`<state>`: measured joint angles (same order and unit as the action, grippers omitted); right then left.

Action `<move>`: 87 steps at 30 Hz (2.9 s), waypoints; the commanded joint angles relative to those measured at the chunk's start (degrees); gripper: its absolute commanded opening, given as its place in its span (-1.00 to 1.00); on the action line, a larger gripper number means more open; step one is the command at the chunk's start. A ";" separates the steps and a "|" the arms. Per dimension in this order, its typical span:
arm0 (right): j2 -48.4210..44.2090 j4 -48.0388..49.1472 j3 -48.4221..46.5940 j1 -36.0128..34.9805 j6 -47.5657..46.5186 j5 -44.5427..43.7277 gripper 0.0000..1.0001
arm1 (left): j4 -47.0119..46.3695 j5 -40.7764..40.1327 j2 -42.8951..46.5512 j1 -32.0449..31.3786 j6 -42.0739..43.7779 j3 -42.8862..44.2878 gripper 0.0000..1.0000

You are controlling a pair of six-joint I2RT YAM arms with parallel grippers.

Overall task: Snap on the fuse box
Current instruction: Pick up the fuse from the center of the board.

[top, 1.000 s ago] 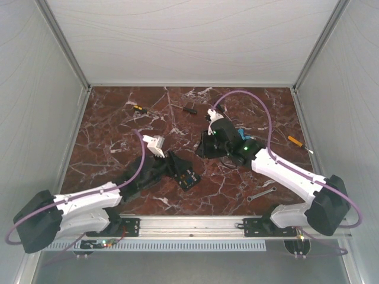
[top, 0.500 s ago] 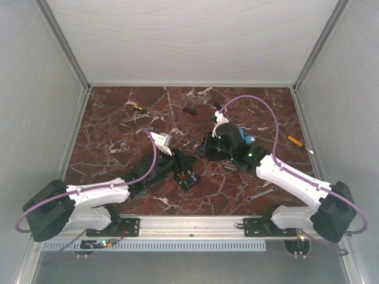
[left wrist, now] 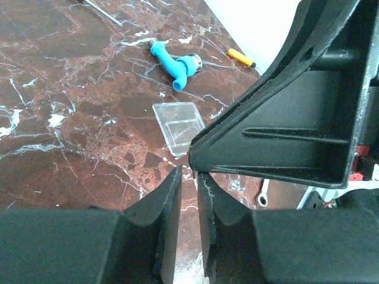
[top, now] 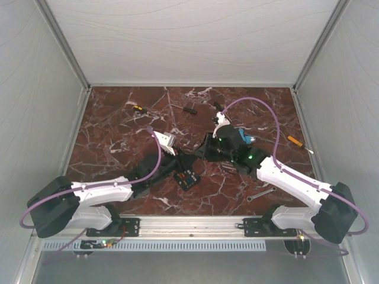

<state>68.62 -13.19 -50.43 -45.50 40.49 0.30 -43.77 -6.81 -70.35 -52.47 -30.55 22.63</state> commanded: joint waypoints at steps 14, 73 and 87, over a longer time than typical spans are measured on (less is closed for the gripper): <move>-9.95 8.36 5.17 2.95 -8.04 6.09 -0.25 | -3.23 5.40 5.08 1.60 8.75 0.44 -1.00; -4.42 -4.74 -6.17 6.72 -43.13 54.06 -0.82 | -3.39 55.19 9.95 14.06 0.40 4.22 -1.00; -3.85 -5.02 -5.82 5.46 -42.28 41.21 -1.00 | 4.49 43.41 12.73 15.33 -3.66 0.35 -0.36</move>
<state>64.27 -17.89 -55.37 -38.96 -2.24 48.77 -42.13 44.36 -60.73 -38.13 -32.88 24.05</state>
